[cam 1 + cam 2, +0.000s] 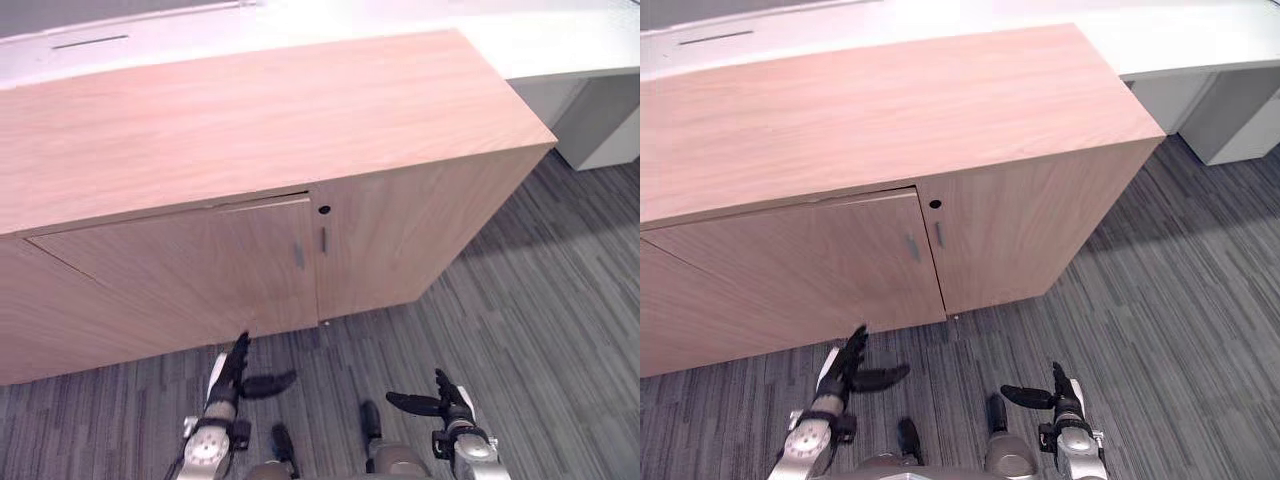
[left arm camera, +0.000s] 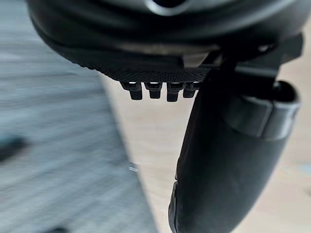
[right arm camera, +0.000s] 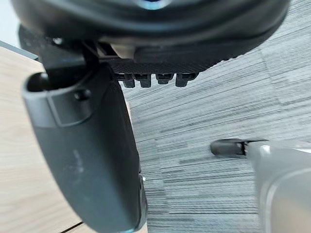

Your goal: Walk over to the cabinet, pick up the folder, carry it to the office cabinet, place the folder inside the office cabinet, then close the office cabinet door

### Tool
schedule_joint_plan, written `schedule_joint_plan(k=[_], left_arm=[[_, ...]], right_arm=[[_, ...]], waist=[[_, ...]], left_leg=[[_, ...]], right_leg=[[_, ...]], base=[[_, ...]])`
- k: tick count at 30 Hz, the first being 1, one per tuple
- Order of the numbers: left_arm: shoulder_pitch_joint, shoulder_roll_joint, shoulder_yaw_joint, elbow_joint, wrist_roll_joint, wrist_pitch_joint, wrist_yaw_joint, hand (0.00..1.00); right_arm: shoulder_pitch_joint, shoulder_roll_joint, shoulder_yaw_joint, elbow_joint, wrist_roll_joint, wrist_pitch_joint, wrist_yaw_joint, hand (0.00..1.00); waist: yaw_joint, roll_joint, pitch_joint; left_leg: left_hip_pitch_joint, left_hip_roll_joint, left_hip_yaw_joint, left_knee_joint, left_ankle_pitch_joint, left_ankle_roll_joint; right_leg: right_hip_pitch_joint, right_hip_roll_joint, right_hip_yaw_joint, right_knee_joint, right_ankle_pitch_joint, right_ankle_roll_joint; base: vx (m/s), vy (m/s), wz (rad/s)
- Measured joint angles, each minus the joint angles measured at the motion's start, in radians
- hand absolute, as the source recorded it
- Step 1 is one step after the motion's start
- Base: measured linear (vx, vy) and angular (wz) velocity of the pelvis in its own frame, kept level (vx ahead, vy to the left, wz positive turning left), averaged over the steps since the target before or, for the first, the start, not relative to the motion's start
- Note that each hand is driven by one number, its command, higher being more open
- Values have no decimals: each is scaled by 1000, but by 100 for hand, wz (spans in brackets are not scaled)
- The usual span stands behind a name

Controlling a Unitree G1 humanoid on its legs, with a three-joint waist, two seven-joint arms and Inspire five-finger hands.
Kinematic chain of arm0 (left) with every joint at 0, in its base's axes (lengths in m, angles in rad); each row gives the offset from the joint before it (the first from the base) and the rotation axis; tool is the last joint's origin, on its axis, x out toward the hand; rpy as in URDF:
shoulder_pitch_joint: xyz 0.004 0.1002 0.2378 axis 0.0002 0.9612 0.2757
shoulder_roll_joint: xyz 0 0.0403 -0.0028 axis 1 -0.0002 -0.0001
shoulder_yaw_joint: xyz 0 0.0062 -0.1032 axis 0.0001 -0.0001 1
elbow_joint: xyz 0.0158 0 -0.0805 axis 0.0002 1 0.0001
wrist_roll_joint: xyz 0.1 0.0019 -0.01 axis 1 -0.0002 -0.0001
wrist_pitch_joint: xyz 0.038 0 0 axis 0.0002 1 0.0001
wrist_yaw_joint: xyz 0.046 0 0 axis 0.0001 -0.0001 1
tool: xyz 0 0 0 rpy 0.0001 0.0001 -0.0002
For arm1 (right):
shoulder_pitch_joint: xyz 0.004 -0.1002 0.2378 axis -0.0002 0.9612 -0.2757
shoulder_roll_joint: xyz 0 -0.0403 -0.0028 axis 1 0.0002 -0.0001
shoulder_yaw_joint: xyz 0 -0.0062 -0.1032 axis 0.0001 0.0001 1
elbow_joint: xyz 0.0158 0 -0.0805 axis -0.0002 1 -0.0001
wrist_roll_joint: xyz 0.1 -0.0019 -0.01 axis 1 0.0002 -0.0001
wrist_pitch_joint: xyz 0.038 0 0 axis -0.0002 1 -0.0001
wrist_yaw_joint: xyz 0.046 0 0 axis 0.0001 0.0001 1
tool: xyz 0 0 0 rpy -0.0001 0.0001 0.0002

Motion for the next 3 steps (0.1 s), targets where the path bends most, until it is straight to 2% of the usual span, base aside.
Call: schedule_joint_plan(k=[3], left_arm=[[27, -2, 67, 89, 0, 6, -3, 100]], right_arm=[[8, -3, -21, 12, -3, 0, -1, 100]], waist=[[9, 5, -10]], left_leg=[[14, -1, -27, 0, -2, 3]], right_leg=[[28, -2, -28, 0, -6, -4]], base=[[52, -11, 23]])
